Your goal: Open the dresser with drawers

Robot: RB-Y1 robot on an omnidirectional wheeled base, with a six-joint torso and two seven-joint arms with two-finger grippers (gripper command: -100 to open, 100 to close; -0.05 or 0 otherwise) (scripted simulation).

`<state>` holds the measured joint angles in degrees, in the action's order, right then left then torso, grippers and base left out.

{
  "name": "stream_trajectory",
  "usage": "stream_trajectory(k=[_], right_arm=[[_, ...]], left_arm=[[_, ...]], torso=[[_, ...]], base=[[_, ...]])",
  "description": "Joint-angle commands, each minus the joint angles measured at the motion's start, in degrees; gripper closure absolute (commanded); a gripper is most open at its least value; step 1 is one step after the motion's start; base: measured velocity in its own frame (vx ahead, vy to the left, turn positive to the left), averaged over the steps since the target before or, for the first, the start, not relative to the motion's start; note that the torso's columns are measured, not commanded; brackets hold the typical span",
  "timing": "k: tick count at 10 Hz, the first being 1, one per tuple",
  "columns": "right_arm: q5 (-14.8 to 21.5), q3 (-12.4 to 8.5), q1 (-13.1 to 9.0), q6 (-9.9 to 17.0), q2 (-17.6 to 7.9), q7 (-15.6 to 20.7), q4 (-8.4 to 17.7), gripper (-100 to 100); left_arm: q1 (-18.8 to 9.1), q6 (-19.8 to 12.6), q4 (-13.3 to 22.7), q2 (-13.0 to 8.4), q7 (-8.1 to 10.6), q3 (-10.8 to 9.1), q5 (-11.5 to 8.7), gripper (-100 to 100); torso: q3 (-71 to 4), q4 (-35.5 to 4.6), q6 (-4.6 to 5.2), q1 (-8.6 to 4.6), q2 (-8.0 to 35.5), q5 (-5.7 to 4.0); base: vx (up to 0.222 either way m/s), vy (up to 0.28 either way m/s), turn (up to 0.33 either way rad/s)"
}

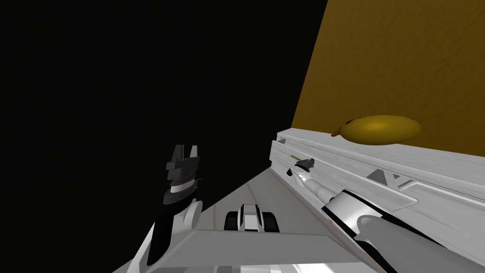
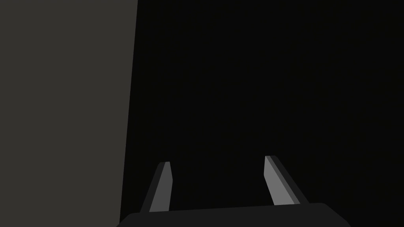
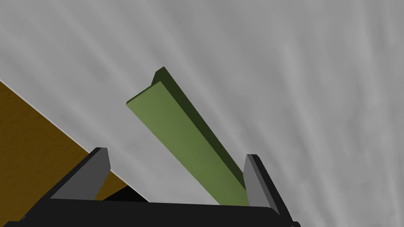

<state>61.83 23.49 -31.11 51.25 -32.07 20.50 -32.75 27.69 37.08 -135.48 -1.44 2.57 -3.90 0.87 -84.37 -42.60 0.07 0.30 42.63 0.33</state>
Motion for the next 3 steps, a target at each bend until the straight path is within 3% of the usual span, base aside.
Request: stream_trajectory(k=[1,3], right_arm=[[-0.04,0.03,0.11,-0.09,0.12,0.02,0.05,0],[-0.09,0.08,0.28,-0.22,0.30,0.04,0.11,0]], left_arm=[[0.00,0.00,0.00,0.00,0.00,0.00,0.00,0],[0.00,0.00,0.00,0.00,0.00,0.00,0.00,0]], torso=[[-0.03,0.06,-0.01,-0.05,-0.06,-0.06],[-0.08,0.14,-0.02,-0.12,-0.14,-0.14]], base=[[0.000,0.000,0.000],[0.000,0.000,0.000]])
